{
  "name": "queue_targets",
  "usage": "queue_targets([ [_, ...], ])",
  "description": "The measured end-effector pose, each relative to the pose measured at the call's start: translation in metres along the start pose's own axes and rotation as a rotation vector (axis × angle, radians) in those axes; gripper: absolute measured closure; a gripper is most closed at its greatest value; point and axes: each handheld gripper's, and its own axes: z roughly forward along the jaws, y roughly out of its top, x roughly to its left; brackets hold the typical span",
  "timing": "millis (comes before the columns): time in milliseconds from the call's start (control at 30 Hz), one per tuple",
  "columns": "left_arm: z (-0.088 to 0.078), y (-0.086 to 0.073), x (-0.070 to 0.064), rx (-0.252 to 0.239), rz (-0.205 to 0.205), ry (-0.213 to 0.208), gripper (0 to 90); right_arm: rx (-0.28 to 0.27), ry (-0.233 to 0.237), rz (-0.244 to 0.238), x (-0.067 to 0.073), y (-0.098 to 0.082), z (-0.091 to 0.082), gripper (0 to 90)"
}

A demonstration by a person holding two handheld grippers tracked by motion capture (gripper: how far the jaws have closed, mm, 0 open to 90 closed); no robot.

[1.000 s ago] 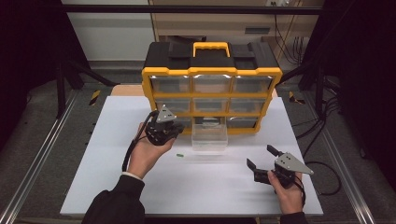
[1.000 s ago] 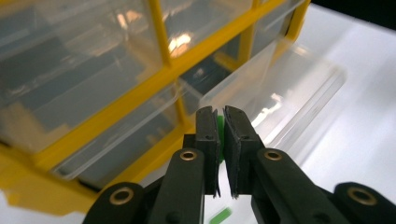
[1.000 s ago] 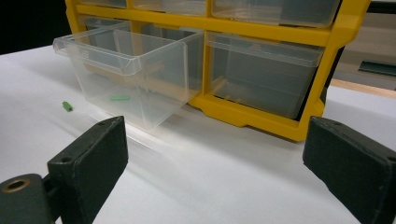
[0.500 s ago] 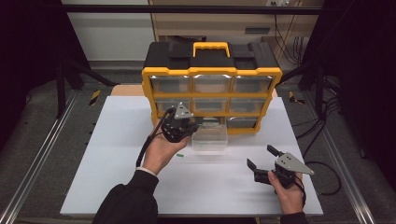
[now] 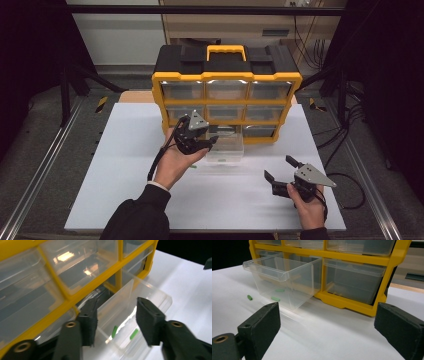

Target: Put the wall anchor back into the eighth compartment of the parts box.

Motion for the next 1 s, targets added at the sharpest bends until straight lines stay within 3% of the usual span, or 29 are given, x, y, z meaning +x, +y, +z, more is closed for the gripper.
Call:
queue_targets([
  [200,-0.007,-0.021,0.01,0.031,-0.015,-0.005,29.4,0.007,-0.004,-0.002,0.0,0.0,0.001,6.8],
  [333,-0.008,-0.03,0.014,0.046,-0.013,-0.022,22.2,0.008,0.001,0.003,0.001,0.0,0.001,6.8],
  [533,-0.006,-0.041,0.015,0.07,0.013,-0.03,15.9,0.0,-0.002,-0.005,0.001,0.0,0.001,7.1],
  [700,-0.005,-0.049,0.017,0.082,0.011,-0.039,13.6,0.005,-0.001,-0.007,0.001,0.0,0.001,7.0],
  [900,-0.001,-0.056,0.02,0.121,0.019,-0.046,13.1,-0.001,0.001,0.0,0.001,0.0,0.0,7.4],
  [1000,0.004,-0.064,0.021,0.164,0.021,-0.054,13.3,0.004,0.0,-0.001,0.001,0.0,0.0,7.5],
])
